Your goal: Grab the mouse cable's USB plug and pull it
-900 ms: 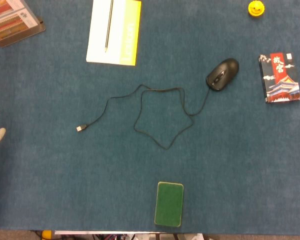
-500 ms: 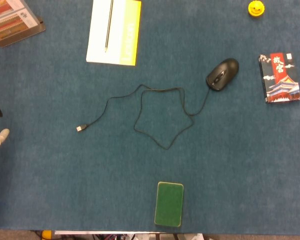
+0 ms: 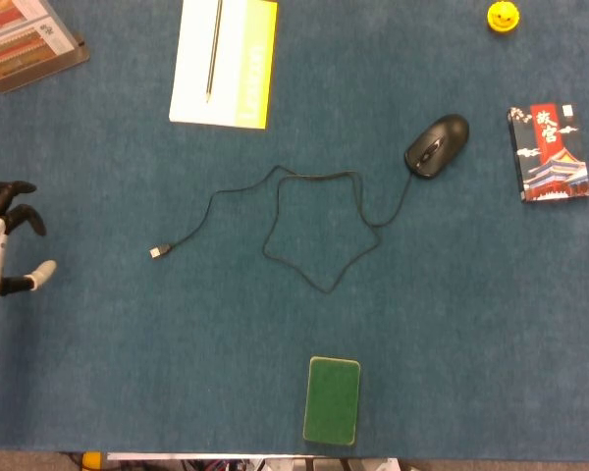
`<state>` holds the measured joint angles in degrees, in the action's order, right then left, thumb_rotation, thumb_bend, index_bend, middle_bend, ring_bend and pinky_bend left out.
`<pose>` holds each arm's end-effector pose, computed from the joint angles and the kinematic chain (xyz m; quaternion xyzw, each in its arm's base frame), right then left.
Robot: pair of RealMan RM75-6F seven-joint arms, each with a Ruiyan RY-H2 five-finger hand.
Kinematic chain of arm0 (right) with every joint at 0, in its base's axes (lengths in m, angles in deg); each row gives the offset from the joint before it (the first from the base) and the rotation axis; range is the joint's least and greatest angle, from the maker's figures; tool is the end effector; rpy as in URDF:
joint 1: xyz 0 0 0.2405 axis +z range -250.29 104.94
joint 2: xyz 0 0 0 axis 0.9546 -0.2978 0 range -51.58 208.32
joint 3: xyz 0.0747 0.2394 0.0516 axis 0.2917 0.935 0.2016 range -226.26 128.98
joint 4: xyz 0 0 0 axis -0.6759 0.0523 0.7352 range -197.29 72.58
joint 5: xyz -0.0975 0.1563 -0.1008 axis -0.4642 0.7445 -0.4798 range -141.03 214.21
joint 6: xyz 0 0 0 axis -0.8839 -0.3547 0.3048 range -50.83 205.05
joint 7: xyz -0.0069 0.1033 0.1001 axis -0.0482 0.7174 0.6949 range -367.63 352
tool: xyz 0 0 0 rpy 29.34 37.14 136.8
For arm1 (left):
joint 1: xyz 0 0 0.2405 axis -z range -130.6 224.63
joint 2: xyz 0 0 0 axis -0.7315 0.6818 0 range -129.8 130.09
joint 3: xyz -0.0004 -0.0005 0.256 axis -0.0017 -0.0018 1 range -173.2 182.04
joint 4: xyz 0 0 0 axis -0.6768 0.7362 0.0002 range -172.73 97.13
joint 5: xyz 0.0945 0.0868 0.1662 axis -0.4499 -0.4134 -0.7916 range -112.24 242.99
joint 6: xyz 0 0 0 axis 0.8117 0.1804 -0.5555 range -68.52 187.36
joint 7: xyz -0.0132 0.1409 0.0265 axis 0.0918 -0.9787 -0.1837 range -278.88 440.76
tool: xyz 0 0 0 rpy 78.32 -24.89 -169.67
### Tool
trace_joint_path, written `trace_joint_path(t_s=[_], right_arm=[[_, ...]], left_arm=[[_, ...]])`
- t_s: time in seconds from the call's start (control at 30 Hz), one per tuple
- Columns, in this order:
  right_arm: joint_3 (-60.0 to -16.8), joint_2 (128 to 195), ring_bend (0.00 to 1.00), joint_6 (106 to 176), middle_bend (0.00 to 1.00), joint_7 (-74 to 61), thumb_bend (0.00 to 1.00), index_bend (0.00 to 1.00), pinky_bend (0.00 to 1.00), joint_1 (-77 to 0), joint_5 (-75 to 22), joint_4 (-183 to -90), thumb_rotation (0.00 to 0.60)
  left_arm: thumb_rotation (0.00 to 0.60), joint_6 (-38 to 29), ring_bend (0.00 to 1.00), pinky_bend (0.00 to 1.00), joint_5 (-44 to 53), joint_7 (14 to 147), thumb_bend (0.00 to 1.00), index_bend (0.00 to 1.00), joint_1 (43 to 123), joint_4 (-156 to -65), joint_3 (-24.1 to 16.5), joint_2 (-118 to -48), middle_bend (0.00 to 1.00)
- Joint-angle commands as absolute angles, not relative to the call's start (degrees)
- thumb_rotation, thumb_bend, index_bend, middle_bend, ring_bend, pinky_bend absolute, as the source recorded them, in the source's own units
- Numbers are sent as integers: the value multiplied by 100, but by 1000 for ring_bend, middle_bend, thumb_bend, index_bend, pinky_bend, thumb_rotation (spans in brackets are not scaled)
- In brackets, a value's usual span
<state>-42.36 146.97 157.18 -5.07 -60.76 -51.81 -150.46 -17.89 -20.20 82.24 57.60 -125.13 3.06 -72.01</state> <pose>-0.2873 -0.2309 0.1356 0.6238 -0.3660 0.4368 0.5350 -0.3050 0.2052 0.0997 -0.6296 -0.4269 -0.3865 0.5215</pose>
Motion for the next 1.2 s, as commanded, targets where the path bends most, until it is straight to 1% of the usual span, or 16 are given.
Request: trace_joint_path(t_s=[0.03,0.13,0.43,0.73,1.03,1.13,1.2], right_arm=[[-4158,14611,299,15588,345,-659,346,452,443,-5959,-5106,-15166,600],[-4089,14574,294,15495,338,-737,344,452,443,-5862,-5039,-15209,600],[-4007,14525,293,15268,335,-749,344,452,443,-5659,-4896,-15168,600],[-4070,14488,293,15364,335,-872,343,452,443,-5714,-4845,-15241,600],[-4104,14518,293,15344,335,-759,344,452,443,-5712,-4785,-15133,600],[-4118,14533,293,15344,335,-721,344,452,443,-5720,-4762,-15092,600],[-4123,14539,293,15347,335,-704,344,452,443,-5722,-4753,-15077,600]], left_arm=[[600,-1653,122,272,-1997,8269,152,488,5854,-12511,300,-7273,184],[600,-1535,98,250,-1963,8298,152,482,5939,-12450,272,-7377,159],[600,-1172,73,223,-1831,8312,152,467,6174,-12186,219,-7674,122],[600,-685,48,202,-1642,8462,152,445,6468,-11811,154,-7995,92],[599,-131,19,181,-1482,8616,153,445,6736,-11685,182,-8101,60],[599,-9,18,181,-1467,8655,171,445,6817,-11620,191,-8147,59],[598,46,18,181,-1467,8665,208,445,6856,-11593,203,-8171,59]])
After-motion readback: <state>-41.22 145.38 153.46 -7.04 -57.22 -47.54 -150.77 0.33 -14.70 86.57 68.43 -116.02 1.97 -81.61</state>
